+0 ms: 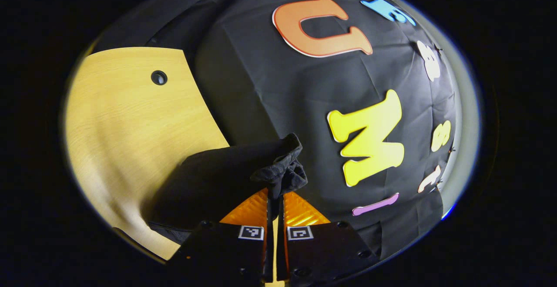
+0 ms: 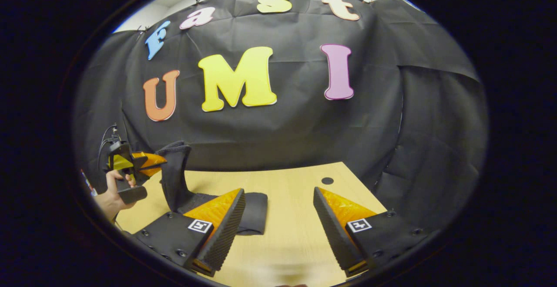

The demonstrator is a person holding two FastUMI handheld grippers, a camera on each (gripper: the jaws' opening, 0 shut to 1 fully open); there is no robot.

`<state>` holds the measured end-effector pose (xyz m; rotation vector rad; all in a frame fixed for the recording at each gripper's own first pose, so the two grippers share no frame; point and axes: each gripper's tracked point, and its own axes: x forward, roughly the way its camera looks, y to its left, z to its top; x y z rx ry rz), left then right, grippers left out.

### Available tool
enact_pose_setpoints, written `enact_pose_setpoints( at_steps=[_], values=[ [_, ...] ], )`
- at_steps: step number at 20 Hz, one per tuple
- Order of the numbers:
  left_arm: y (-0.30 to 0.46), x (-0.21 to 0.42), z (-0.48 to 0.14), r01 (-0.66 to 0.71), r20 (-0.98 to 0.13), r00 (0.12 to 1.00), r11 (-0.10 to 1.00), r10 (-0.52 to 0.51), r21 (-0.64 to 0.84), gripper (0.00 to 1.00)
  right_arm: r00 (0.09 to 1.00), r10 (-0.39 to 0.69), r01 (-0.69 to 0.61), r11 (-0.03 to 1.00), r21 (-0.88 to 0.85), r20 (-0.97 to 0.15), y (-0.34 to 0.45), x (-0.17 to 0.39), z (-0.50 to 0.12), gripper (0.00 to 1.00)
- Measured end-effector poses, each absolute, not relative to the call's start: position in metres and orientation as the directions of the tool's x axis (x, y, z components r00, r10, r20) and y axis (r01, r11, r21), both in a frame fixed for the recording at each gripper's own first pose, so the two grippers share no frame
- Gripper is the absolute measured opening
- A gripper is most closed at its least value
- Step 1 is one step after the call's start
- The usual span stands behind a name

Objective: Grasp the waist and the cuffs of the jeans and fold them to make the two legs overlap; first hold the waist and fold one-third of the jeans toward the cuffs, then hold the cuffs and fold the remaining one-third in the same direction to finish folding.

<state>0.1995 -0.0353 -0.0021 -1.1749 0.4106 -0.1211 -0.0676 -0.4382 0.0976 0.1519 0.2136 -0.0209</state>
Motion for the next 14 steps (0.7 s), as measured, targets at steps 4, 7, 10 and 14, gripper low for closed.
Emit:
enact_pose_setpoints(
  at_steps=[4,7,10,14],
  values=[
    [-0.083,0.190,-0.011,-0.094,-0.272,0.885,0.428,-0.378,-0.899,0.06,0.974,-0.017,0.050,0.988,0.143,-0.225,-0.449,-0.074,0.093,0.96],
    [-0.124,0.185,-0.031,-0.075,-0.319,0.841,0.489,-0.437,-0.869,0.06,0.974,-0.032,0.066,0.987,0.147,-0.224,-0.460,-0.078,0.092,0.94],
    [-0.159,0.167,-0.062,-0.040,-0.386,0.782,0.579,-0.489,-0.814,0.06,0.974,-0.046,0.080,0.986,0.148,-0.221,-0.472,-0.083,0.093,0.94],
    [-0.195,0.149,-0.112,0.030,-0.500,0.713,0.733,-0.492,-0.679,0.06,0.973,-0.057,0.094,0.983,0.156,-0.222,-0.484,-0.087,0.092,0.94]
  ],
)
